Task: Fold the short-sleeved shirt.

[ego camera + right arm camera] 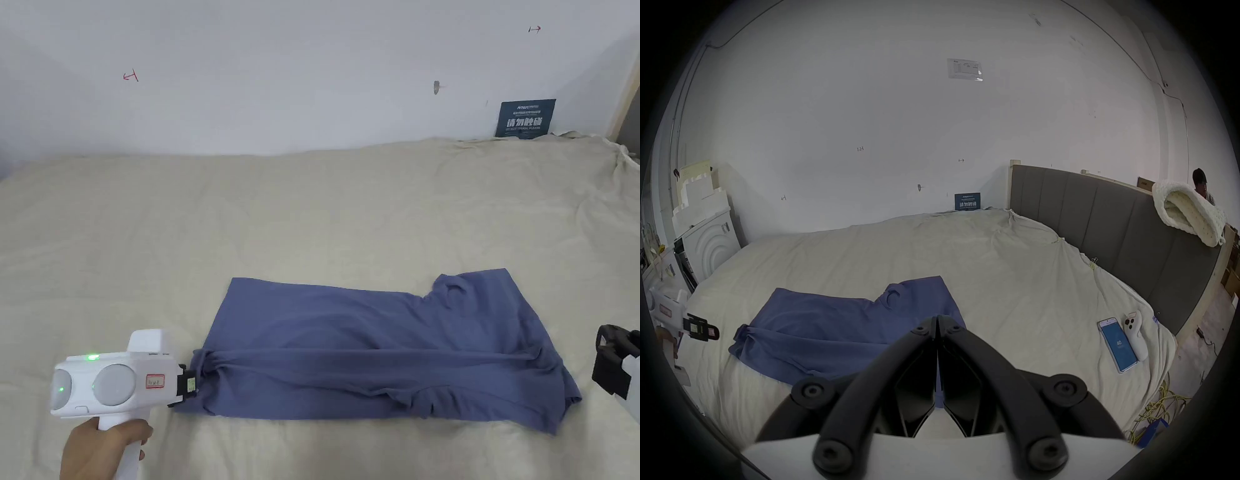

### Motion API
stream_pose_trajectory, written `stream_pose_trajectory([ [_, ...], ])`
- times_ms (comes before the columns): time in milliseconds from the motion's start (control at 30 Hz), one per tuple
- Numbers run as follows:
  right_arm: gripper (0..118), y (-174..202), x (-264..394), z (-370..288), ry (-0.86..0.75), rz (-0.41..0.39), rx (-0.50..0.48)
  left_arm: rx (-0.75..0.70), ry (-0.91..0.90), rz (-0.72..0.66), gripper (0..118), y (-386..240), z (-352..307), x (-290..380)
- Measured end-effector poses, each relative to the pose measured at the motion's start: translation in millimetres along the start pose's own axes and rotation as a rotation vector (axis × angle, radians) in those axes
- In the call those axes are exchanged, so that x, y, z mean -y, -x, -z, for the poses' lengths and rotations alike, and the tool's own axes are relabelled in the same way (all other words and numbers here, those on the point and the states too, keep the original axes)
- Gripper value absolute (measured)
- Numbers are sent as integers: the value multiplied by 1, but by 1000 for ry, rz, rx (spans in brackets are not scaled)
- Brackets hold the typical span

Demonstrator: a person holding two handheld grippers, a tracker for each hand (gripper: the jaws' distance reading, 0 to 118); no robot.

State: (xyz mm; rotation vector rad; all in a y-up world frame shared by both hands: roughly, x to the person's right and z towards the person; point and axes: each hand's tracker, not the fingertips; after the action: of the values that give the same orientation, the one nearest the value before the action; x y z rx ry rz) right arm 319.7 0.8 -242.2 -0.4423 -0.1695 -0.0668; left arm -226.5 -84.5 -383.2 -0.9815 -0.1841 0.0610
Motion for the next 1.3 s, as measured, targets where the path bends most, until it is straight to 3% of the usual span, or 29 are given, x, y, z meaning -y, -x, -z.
stream_pose_trajectory([
  [100, 0, 1, 2, 3, 17, -3, -1, -23, 47, 22, 4, 5, 22, -5],
  [167, 0, -1, 3, 6, 29, -2, -1, -39, 88, 24, 32, 8, 30, -8],
  [233, 0, 0, 3, 8, 36, -2, 3, -41, 130, 17, 71, 12, 39, -10],
  [267, 0, 0, 4, 9, 41, -3, 3, -45, 132, 17, 77, 14, 41, -11],
  [333, 0, 0, 5, 11, 47, -1, 3, -65, 145, 28, 77, 14, 47, -12],
  [467, 0, 0, 8, 16, 67, 3, 1, -70, 192, 30, 72, 16, 59, -11],
  [500, 0, 0, 9, 17, 73, 7, 0, -66, 211, 22, 59, 15, 61, -10],
  [533, 0, 0, 11, 18, 77, 10, 1, -63, 213, 21, 34, 15, 62, -9],
  [567, 0, -1, 12, 19, 82, 13, 1, -57, 213, 19, 21, 14, 63, -8],
  [633, 0, -2, 13, 22, 101, 16, 2, -83, 202, 29, 10, 10, 64, -8],
  [967, 2, -16, 46, 91, 424, 120, -15, -18, 141, 1, 2, 7, 33, -15],
  [1000, 6, -14, 50, 98, 443, 120, -18, -13, 133, -1, 2, 7, 29, -15],
  [1133, 86, -9, 66, 126, 536, 115, -9, 6, 108, -9, 1, 9, 19, -16],
  [1167, 93, -7, 70, 129, 538, 120, -9, 11, 105, -13, 1, 10, 18, -16],
  [1300, 93, -6, 83, 146, 585, 125, -4, 20, 100, -29, 1, 12, 16, -14],
])
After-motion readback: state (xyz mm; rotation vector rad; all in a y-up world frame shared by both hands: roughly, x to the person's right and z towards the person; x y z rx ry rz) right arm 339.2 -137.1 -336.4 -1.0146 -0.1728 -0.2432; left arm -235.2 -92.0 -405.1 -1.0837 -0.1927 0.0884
